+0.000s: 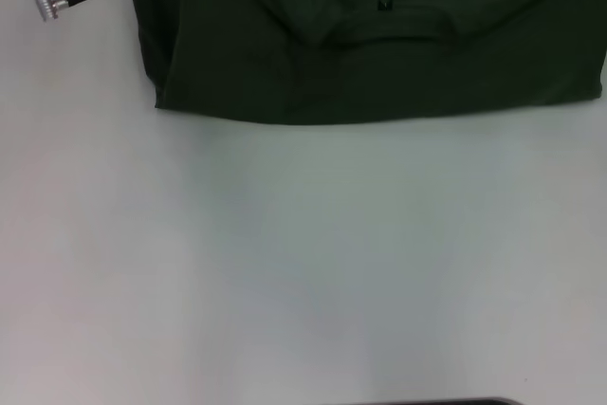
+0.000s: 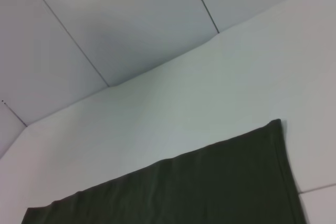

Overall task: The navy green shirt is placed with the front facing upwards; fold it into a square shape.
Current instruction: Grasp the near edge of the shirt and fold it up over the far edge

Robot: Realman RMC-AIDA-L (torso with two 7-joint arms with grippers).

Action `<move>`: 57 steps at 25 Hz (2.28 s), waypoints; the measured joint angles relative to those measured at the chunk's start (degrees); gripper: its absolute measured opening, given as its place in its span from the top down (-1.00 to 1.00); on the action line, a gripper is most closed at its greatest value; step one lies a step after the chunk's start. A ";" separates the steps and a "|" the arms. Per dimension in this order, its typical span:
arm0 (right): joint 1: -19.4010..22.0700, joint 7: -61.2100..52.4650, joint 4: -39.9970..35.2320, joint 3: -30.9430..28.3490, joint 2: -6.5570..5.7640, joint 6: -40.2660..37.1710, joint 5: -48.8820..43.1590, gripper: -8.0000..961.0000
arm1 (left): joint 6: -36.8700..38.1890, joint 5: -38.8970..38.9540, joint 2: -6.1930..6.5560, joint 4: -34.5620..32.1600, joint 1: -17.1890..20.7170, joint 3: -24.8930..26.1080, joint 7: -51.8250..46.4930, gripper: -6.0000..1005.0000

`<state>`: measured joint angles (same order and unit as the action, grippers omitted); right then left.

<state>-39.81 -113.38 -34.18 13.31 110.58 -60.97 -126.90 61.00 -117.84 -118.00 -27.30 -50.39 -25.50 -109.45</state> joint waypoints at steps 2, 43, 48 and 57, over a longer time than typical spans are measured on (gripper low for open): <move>-0.08 0.01 0.00 0.71 0.27 0.76 0.55 0.89 | -0.60 0.69 -0.06 0.31 -0.12 0.00 0.50 0.98; 0.92 0.78 0.08 7.35 4.81 9.72 6.08 0.89 | -7.24 4.48 -4.48 2.34 -0.24 0.06 6.11 0.98; 1.05 1.29 0.08 7.35 5.00 9.94 6.12 0.89 | -7.23 4.48 -4.56 2.34 -0.37 -0.01 6.17 0.98; 0.13 2.45 1.76 8.28 5.33 11.56 6.15 0.87 | -7.94 4.47 -5.70 2.25 -0.30 -0.17 8.31 0.90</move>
<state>-39.68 -110.94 -32.42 21.59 115.92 -49.42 -120.75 53.06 -113.37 -123.70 -25.04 -50.69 -25.66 -101.14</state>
